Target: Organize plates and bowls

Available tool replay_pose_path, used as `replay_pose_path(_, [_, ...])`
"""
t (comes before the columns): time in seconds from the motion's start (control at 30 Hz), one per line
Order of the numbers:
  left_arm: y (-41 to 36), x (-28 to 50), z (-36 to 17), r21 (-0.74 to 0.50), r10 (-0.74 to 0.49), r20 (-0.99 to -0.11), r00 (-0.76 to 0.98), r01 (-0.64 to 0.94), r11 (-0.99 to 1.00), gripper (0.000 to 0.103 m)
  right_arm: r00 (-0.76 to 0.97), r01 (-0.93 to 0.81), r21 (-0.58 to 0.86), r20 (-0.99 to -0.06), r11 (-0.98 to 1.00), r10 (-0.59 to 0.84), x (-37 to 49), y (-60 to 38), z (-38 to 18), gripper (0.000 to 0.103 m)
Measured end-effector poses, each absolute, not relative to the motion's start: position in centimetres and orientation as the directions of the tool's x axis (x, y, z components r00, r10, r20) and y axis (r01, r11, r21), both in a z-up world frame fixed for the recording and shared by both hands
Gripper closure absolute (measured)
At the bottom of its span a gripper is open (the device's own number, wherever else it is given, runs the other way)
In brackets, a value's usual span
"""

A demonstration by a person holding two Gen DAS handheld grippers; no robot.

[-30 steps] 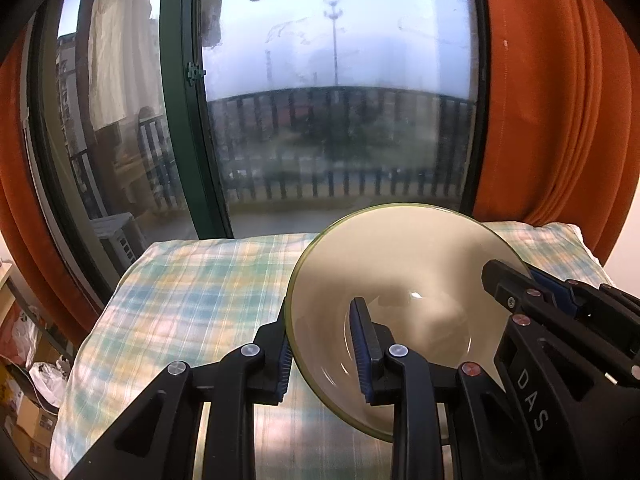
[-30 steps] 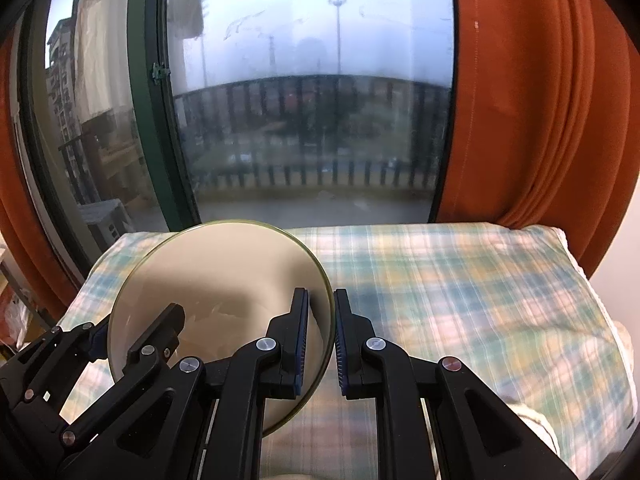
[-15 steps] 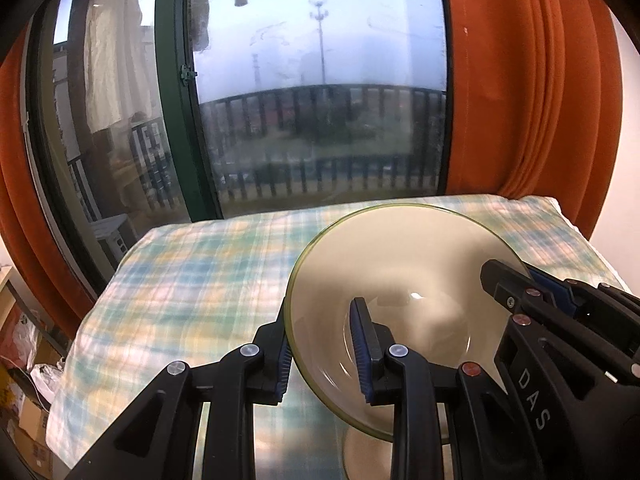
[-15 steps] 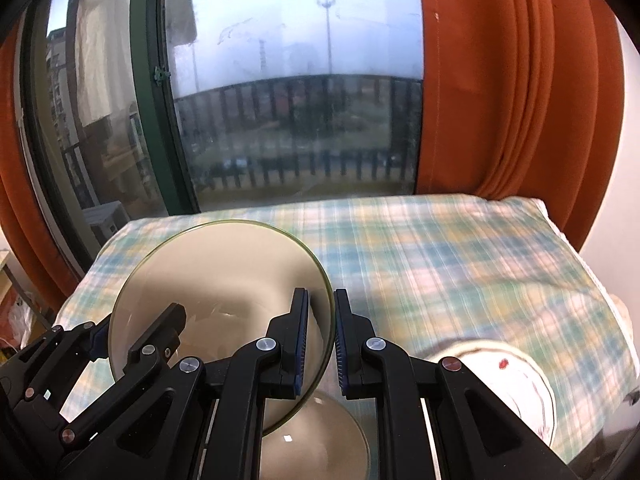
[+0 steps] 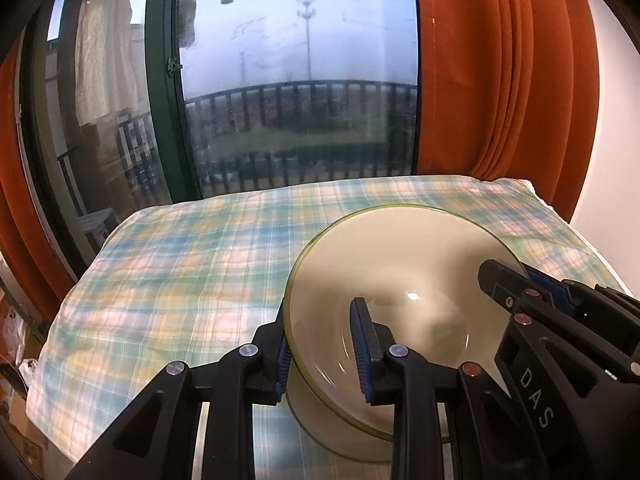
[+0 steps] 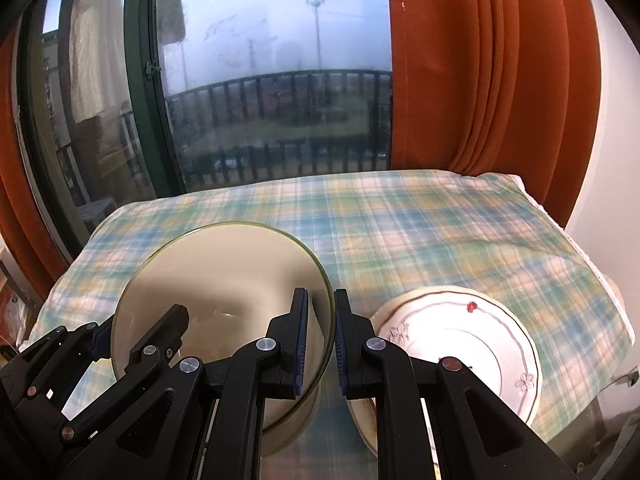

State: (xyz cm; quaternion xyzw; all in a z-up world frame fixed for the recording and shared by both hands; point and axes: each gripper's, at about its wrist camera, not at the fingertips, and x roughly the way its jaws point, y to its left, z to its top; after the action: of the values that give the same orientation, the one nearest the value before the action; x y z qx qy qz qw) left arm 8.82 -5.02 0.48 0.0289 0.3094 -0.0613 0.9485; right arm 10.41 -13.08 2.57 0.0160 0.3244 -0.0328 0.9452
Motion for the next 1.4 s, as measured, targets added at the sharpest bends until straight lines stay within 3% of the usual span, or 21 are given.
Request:
replay_pose_path(1.1, [-3.7, 9.8, -4.1, -0.015, -0.081, -0.622, 0.779, 0.092, 0.996, 0.078, 0.769, 0.045, -0.002, -0.638, 0.999, -0.036, 10.8, -11.9, -2.0, 0.087])
replay_pose_path(1.4, [-3.6, 9.3, -4.3, -0.026, -0.097, -0.606, 0.789, 0.103, 0.994, 0.069, 0.785, 0.061, -0.013, -0.618, 0.998, -0.056, 10.5, -11.7, -2.5, 0.083])
